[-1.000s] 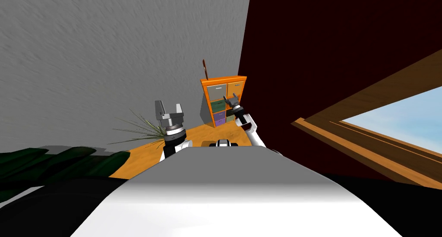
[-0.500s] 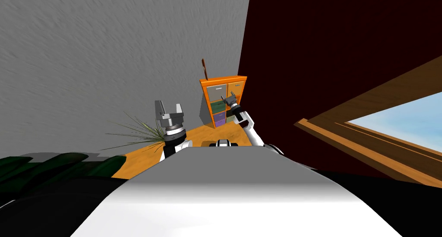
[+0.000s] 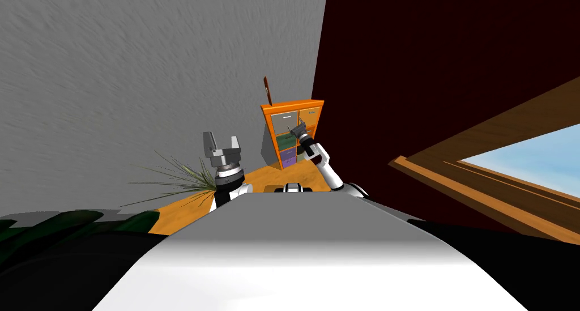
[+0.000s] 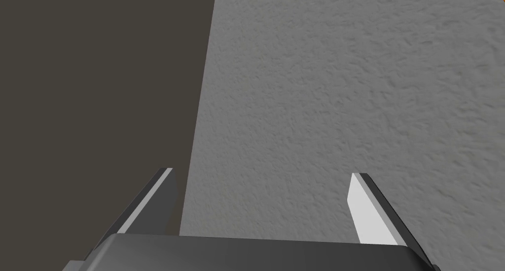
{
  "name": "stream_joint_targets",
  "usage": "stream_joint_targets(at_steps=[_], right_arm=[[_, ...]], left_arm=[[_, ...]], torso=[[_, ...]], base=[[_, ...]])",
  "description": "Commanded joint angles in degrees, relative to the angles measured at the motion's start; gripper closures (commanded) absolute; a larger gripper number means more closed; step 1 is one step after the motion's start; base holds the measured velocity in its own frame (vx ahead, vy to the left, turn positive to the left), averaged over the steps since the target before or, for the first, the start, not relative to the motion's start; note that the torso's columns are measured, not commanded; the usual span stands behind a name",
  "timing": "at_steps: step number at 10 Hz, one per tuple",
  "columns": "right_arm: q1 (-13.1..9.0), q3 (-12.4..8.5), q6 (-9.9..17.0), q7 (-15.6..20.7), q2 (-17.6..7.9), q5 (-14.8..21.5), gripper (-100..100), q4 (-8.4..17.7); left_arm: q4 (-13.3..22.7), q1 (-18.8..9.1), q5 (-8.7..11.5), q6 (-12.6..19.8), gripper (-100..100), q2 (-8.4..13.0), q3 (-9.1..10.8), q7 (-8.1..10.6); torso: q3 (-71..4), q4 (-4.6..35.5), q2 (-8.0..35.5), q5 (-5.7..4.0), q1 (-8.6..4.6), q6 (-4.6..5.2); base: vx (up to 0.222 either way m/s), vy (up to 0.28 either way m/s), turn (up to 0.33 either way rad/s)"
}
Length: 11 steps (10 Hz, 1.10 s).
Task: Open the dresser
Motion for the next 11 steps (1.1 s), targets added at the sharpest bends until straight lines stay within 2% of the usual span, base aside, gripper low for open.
stream_joint_targets(at_steps=[1, 2, 3, 4, 6, 7, 9, 10, 11], right_arm=[[-2.56, 1.45, 2.46, 4.12, -0.24, 2.24, -100, 2.16], [-2.56, 1.45, 2.46, 4.54, -0.24, 2.24, -100, 2.16], [-4.09, 2.40, 3.86, 6.81, -0.39, 3.63, -100, 3.59], [-4.09, 2.40, 3.86, 7.03, -0.39, 3.63, -100, 3.59], [-6.76, 4.28, 6.45, 10.81, -0.78, 6.13, -100, 6.27], [-6.76, 4.28, 6.45, 11.70, -0.78, 6.13, -100, 6.27], [-9.01, 6.09, 8.78, 15.30, -1.23, 8.31, -100, 8.69], [-9.01, 6.09, 8.78, 15.95, -1.23, 8.31, -100, 8.69], [-10.01, 6.94, 9.84, 17.91, -1.47, 9.29, -100, 9.80]], left_arm=[[0.00, 0.00, 0.00, 0.00, 0, 0.00, 0.00, 0.00], [0.00, 0.00, 0.00, 0.00, 0, 0.00, 0.00, 0.00], [0.00, 0.00, 0.00, 0.00, 0, 0.00, 0.00, 0.00], [0.00, 0.00, 0.00, 0.00, 0, 0.00, 0.00, 0.00], [0.00, 0.00, 0.00, 0.00, 0, 0.00, 0.00, 0.00], [0.00, 0.00, 0.00, 0.00, 0, 0.00, 0.00, 0.00], [0.00, 0.00, 0.00, 0.00, 0, 0.00, 0.00, 0.00], [0.00, 0.00, 0.00, 0.00, 0, 0.00, 0.00, 0.00], [0.00, -0.01, 0.00, 0.00, 0, 0.00, 0.00, 0.00]], torso=[[0.02, 0.00, 0.05, -0.02, -0.06, -0.01], [0.03, 0.01, 0.05, -0.01, -0.03, 0.00], [0.05, 0.02, 0.08, -0.01, -0.04, 0.00], [0.01, 0.01, 0.02, 0.00, -0.01, 0.00], [0.01, 0.00, 0.02, -0.02, -0.06, 0.00], [-0.02, -0.01, -0.03, 0.00, -0.01, 0.00], [0.05, 0.02, 0.09, 0.00, -0.01, 0.00], [0.03, 0.01, 0.05, 0.00, 0.01, 0.00], [0.03, 0.01, 0.06, -0.01, -0.05, -0.01]], base=[[0.045, 0.045, -0.036], [0.039, 0.045, -0.034], [0.054, 0.051, -0.064], [0.046, 0.039, -0.023], [0.061, 0.043, -0.061], [0.055, 0.051, -0.029], [0.050, 0.061, -0.057], [0.049, 0.054, -0.020], [0.064, 0.049, -0.034]])
